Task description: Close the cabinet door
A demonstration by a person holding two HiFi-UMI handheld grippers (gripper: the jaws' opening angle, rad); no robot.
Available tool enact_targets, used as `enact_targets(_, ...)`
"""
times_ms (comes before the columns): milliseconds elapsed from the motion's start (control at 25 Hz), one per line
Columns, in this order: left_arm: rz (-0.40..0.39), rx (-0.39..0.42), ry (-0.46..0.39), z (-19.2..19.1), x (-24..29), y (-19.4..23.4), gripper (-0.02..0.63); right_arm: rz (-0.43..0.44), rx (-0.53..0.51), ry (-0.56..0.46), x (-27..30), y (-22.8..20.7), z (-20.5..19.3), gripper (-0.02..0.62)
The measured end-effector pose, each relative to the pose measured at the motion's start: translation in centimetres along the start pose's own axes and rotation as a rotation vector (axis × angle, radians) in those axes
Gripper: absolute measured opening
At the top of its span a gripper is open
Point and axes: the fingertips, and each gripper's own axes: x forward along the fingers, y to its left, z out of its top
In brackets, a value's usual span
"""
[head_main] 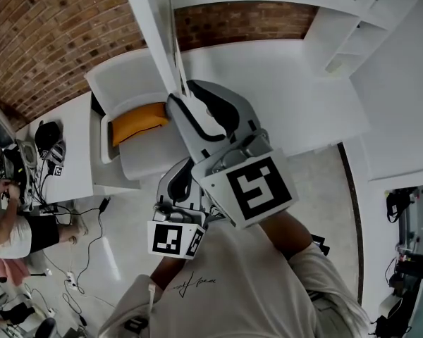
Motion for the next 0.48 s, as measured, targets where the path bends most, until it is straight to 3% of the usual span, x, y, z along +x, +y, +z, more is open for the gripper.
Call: enact_targets(480, 0.001, -0.021, 0.014, -0.6, -0.8, 0.6, 0.015, -0.071, -0.023, 0.032, 1.8, 0.2, -0.8, 0.133)
